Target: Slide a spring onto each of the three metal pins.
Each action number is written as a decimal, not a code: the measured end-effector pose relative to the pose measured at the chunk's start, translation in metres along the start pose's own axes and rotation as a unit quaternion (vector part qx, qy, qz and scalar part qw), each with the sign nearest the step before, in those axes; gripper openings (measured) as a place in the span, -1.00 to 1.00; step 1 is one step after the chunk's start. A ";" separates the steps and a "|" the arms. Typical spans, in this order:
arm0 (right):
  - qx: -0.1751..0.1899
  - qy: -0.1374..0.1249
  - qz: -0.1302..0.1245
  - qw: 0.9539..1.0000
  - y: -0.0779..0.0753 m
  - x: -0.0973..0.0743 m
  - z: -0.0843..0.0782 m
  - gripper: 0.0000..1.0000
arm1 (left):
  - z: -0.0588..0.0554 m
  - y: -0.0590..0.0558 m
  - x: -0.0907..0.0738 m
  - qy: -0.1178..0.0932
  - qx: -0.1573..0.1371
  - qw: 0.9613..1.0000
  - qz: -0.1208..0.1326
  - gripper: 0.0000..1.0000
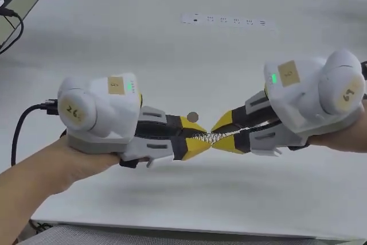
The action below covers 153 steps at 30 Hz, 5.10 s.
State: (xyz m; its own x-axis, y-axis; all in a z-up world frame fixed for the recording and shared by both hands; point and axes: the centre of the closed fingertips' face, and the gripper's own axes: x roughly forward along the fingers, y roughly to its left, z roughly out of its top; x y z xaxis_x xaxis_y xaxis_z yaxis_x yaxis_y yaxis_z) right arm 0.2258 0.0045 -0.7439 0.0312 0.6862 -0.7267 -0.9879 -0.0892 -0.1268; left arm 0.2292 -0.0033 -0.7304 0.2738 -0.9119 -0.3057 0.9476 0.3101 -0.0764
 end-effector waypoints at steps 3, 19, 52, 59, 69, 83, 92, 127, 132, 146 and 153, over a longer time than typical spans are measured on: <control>-0.005 0.001 0.001 1.000 0.001 -0.001 -0.001 -0.83 | 0.001 -0.001 -0.001 -0.001 -0.003 1.000 -0.002 -0.95; 0.027 -0.020 -0.005 0.999 0.002 -0.008 -0.007 -0.84 | 0.004 -0.003 -0.001 -0.005 -0.009 1.000 -0.010 -0.96; -0.080 -0.031 -0.008 0.996 0.004 -0.017 0.044 -0.87 | -0.010 0.002 0.000 0.016 0.012 1.000 -0.008 -0.96; -0.070 -0.047 -0.009 0.996 0.006 -0.009 0.049 -0.87 | -0.013 0.001 -0.002 0.021 0.018 1.000 -0.008 -0.96; -0.071 -0.066 -0.016 0.995 0.013 -0.004 0.056 -0.88 | -0.014 -0.005 -0.001 0.023 0.022 0.999 -0.012 -0.96; -0.073 -0.083 -0.030 0.993 0.010 -0.007 0.065 -0.88 | -0.009 -0.003 -0.006 0.015 0.010 1.000 -0.002 -0.94; -0.080 -0.079 -0.032 0.993 0.009 -0.010 0.069 -0.88 | -0.006 -0.004 -0.004 0.008 -0.008 1.000 0.005 -0.84; -0.083 -0.061 -0.047 0.994 -0.001 -0.013 0.060 -0.88 | -0.035 0.034 -0.066 0.028 -0.036 0.991 0.128 -0.01; -0.079 -0.058 -0.051 0.994 -0.004 -0.013 0.056 -0.88 | -0.040 0.049 -0.083 0.026 -0.046 0.986 0.156 0.07; -0.059 -0.050 -0.080 0.994 -0.019 -0.017 0.039 -0.87 | -0.055 0.068 -0.106 0.040 -0.058 0.980 0.189 0.38; -0.052 -0.044 -0.084 0.994 -0.021 -0.015 0.032 -0.87 | -0.067 0.067 -0.108 0.043 -0.081 0.977 0.191 0.59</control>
State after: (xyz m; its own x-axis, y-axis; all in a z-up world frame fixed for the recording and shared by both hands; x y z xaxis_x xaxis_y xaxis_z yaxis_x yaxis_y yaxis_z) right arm 0.2412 0.0189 -0.7087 0.1773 0.7580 -0.6276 -0.9486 -0.0383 -0.3143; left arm 0.2521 0.1345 -0.7665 0.5814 -0.6970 -0.4198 0.7383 0.6687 -0.0878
